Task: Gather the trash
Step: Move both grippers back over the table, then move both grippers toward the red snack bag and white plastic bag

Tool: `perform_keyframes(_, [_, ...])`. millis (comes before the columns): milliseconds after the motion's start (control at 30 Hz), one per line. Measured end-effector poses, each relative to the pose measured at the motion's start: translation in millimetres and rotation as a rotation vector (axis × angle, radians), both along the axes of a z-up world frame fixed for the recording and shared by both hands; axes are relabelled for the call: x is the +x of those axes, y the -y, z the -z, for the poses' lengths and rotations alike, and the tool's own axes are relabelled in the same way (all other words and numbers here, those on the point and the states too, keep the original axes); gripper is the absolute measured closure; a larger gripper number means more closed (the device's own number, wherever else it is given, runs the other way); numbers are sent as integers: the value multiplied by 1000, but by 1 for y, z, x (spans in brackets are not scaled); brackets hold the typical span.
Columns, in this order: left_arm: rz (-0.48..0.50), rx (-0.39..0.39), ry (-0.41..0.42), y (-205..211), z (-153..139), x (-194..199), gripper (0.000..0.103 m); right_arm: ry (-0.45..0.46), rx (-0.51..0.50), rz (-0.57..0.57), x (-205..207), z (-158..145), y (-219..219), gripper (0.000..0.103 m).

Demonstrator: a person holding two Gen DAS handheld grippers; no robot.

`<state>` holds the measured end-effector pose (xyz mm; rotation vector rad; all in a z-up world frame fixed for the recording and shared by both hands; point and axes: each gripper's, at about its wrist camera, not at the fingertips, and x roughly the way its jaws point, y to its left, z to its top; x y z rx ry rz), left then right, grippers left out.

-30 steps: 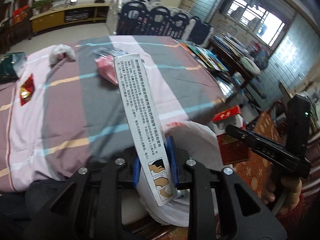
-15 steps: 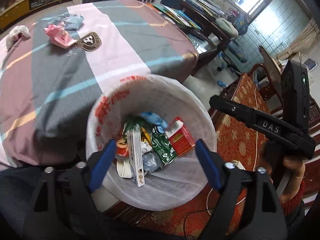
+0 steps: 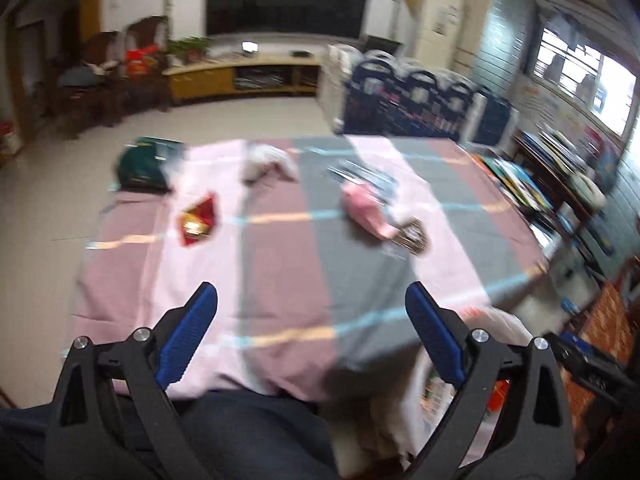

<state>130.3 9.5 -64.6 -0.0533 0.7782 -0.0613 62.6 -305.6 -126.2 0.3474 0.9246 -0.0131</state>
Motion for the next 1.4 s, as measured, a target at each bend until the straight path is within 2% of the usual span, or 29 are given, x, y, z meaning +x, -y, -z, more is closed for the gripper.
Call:
perform_keyframes(167, [-148, -49, -13, -48, -2, 11, 8, -1, -32, -78, 18, -6, -45, 29])
perform_keyframes(367, [-235, -110, -26, -83, 0, 14, 8, -18, -56, -143, 32, -5, -83, 29])
perform_keyframes(567, [-285, -97, -38, -92, 5, 17, 8, -27, -54, -173, 43, -3, -106, 29])
perform_keyframes(767, [-328, -110, -84, -101, 15, 21, 8, -39, -50, -191, 57, 5, -123, 29])
perform_keyframes(1233, [-414, -112, -148, -117, 34, 29, 8, -62, -23, -203, 82, 22, -140, 29])
perform_keyframes(1400, [-418, -110, -162, -119, 38, 31, 8, -78, -15, -216, 82, 31, -146, 29])
